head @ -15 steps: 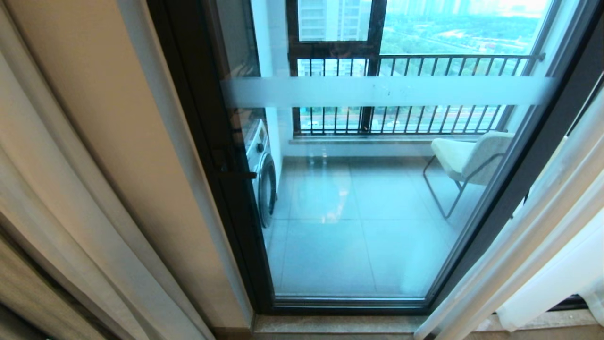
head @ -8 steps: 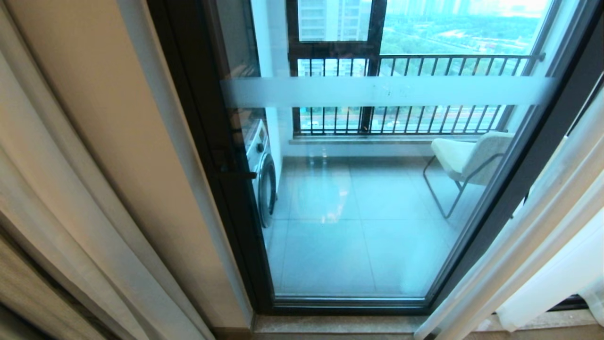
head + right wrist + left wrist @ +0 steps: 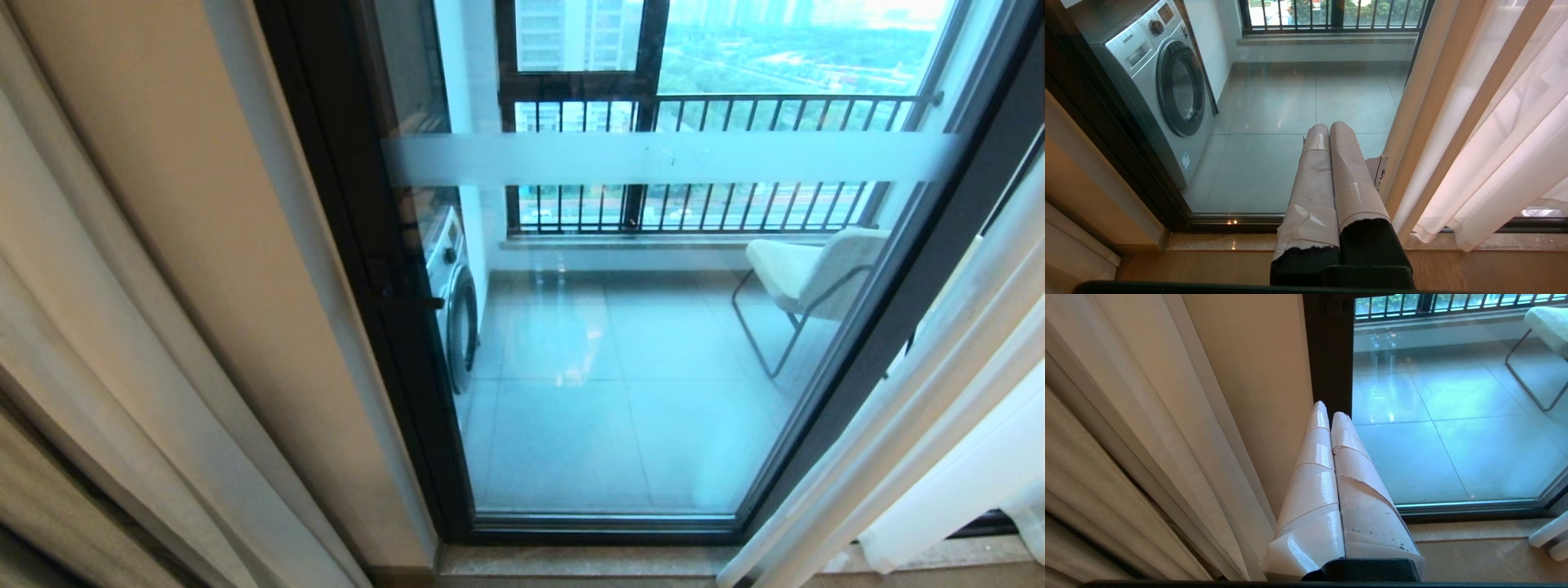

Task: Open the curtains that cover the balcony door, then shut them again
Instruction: Pull the inner curtains open on both sides

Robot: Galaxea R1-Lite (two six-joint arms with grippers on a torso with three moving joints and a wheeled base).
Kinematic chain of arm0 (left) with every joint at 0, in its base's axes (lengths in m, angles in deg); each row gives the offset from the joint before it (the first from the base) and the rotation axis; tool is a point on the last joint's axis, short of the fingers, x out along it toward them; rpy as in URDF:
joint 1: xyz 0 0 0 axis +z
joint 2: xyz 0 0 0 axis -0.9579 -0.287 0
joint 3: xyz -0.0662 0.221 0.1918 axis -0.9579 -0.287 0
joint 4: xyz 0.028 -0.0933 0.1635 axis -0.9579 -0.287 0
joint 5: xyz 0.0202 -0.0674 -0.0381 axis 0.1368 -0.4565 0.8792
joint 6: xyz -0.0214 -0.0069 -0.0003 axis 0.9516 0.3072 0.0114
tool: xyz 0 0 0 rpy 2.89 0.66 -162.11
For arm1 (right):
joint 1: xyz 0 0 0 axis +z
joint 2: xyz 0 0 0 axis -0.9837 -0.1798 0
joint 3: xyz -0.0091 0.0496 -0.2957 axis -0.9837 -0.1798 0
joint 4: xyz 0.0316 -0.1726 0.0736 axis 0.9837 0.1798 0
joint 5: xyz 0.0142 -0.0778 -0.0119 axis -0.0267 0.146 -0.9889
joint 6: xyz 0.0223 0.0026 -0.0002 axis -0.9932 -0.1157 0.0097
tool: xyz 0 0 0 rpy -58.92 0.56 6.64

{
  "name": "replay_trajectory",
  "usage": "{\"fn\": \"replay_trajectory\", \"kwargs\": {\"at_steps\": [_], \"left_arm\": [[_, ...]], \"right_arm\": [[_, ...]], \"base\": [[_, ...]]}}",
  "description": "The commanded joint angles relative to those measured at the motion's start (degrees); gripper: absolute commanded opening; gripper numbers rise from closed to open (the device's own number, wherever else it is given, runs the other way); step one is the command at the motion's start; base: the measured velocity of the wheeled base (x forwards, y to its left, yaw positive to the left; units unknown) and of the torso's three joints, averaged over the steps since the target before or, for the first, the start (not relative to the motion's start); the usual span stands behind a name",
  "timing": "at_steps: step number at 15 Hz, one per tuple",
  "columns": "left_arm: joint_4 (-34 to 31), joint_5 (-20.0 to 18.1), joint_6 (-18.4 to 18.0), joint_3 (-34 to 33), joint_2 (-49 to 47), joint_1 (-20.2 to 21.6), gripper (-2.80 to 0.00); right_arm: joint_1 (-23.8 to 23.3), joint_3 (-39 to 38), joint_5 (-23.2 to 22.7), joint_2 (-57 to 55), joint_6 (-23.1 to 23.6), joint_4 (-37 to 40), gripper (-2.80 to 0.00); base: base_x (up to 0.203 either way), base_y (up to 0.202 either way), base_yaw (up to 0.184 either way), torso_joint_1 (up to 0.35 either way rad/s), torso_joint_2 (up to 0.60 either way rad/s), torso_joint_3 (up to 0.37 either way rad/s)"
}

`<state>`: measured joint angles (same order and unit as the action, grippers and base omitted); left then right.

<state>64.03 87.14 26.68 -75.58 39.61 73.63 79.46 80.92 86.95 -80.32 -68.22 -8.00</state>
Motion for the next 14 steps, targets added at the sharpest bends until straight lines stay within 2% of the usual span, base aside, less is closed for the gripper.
{"fn": "replay_trajectory", "kwargs": {"at_steps": [1,4,10,14], "left_arm": [[0.0,0.0,0.0,0.0,0.0,0.0,-2.8],[0.0,0.1,0.1,0.0,0.0,0.0,-2.8],[-0.1,0.7,3.0,0.0,0.0,0.0,-2.8],[-0.1,0.8,3.1,0.0,0.0,0.0,-2.8]], "right_arm": [[0.0,0.0,0.0,0.0,0.0,0.0,-2.8],[0.0,0.0,0.0,0.0,0.0,0.0,-2.8],[0.0,0.0,0.0,0.0,0.0,0.0,-2.8],[0.0,0.0,0.0,0.0,0.0,0.0,-2.8]], "base": [[0.0,0.0,0.0,0.0,0.0,0.0],[0.0,0.0,0.0,0.0,0.0,0.0],[0.0,0.0,0.0,0.0,0.0,0.0],[0.0,0.0,0.0,0.0,0.0,0.0]]}}
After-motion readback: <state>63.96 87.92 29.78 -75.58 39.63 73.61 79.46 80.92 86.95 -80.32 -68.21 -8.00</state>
